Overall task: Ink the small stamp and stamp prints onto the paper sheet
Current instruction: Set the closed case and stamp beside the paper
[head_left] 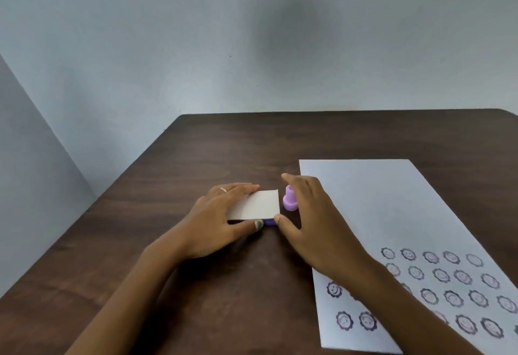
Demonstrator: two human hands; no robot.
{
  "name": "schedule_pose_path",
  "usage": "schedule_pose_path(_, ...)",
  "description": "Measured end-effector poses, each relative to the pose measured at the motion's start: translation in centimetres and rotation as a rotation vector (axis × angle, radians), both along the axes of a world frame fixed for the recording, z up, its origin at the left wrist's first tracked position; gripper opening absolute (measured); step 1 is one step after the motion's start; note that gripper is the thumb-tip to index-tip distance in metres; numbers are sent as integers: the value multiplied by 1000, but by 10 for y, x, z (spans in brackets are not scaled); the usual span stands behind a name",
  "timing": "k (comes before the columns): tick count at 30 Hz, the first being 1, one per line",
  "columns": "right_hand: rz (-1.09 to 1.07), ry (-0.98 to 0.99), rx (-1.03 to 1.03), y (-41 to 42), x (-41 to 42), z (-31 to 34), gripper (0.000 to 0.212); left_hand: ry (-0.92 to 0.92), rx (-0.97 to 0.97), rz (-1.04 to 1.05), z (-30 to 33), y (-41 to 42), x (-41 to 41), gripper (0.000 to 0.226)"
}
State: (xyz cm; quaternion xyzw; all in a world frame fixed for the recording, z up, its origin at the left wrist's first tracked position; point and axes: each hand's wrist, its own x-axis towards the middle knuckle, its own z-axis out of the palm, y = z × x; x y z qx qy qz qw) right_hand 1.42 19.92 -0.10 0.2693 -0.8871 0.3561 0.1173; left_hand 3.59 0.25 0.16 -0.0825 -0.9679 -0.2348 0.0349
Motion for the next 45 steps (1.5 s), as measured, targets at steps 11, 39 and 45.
schedule_pose_path(11, 47, -228, 1, 0, 0, 12, 67, 161, -8, 23, 4, 11, 12, 69)
schedule_pose_path(39, -72, -580, 250, -6, -27, 80, 20, -108, -205, 20, 41, 45, 36, 49)
schedule_pose_path(45, -85, -552, 259, -12, -34, 74, 24, -108, -96, 29, 36, 33, 17, 48)
